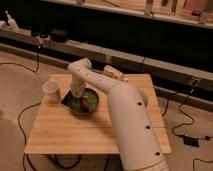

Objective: Push the ceramic bowl across the table

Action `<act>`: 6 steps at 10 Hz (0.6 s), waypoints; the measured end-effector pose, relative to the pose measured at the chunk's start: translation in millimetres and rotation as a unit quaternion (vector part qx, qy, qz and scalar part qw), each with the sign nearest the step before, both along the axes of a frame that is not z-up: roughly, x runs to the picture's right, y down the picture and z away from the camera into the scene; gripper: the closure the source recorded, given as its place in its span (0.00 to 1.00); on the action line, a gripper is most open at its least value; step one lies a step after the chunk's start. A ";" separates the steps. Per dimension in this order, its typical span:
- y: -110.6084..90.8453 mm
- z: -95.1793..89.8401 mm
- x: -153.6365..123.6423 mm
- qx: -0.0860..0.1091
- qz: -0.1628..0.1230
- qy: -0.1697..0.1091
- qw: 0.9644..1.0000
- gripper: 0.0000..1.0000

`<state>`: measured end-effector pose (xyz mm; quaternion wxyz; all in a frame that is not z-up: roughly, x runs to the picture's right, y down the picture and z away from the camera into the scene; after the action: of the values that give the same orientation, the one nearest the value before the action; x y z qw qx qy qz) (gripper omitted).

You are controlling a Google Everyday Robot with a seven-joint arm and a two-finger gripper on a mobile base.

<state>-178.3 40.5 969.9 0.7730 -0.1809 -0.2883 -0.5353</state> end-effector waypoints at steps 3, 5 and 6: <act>-9.2 11.6 4.6 0.001 0.013 0.001 1.000 1.00; -20.7 19.7 12.5 0.006 0.025 0.006 1.000 1.00; -28.8 22.8 18.4 0.010 0.033 0.009 0.999 1.00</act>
<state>-159.9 11.7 992.6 0.7946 -0.1686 -0.2818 -0.5107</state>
